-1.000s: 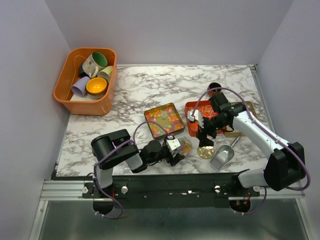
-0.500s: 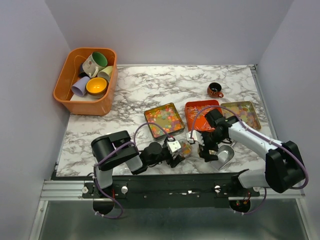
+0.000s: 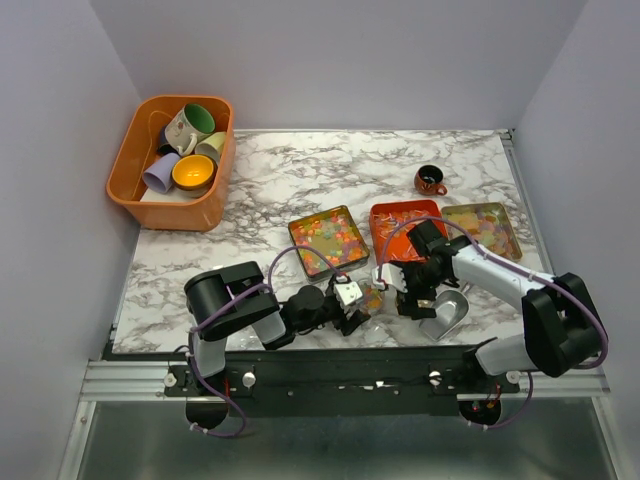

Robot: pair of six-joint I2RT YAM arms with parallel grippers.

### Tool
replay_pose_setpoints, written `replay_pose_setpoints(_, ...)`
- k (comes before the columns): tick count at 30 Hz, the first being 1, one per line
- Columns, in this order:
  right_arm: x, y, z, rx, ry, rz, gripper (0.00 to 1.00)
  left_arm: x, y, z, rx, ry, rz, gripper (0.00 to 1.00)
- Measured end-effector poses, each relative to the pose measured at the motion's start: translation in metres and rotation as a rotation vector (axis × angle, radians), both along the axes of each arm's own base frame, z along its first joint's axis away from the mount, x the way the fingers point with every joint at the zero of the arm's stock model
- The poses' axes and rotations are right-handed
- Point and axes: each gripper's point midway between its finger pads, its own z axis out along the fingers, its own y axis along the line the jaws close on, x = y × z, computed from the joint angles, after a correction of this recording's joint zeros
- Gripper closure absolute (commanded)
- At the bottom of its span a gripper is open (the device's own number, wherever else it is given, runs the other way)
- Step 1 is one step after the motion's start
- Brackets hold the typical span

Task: Pack the candies
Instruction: Screw the bottle lid onto the packing bottle.

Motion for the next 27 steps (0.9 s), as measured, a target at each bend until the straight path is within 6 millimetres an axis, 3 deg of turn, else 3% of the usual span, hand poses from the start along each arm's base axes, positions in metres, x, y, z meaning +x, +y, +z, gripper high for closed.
replay_pose_setpoints(3,-0.001,-0.001,-0.003,-0.007,0.001,0.000,0.01,0.000,0.000,0.000,0.001,-0.001,-0.001,0.29)
replay_pose_setpoints(9,0.001,-0.004,-0.007,-0.021,-0.005,0.003,0.16,0.000,0.000,0.000,0.001,-0.002,-0.001,0.28)
replay_pose_setpoints(15,0.002,-0.002,-0.002,-0.016,0.007,-0.035,0.17,0.000,0.000,0.000,0.001,-0.003,-0.001,0.28)
replay_pose_setpoints(19,0.016,0.017,0.031,0.066,-0.009,-0.086,0.17,0.000,-0.001,0.000,-0.002,-0.010,-0.003,0.27)
replay_pose_setpoints(23,0.043,0.052,0.083,0.217,-0.058,-0.118,0.17,0.000,-0.001,0.000,-0.005,-0.019,-0.006,0.26)
replay_pose_setpoints(27,0.040,0.068,0.095,0.260,-0.053,-0.084,0.17,0.001,-0.001,0.000,-0.004,-0.020,-0.006,0.26)
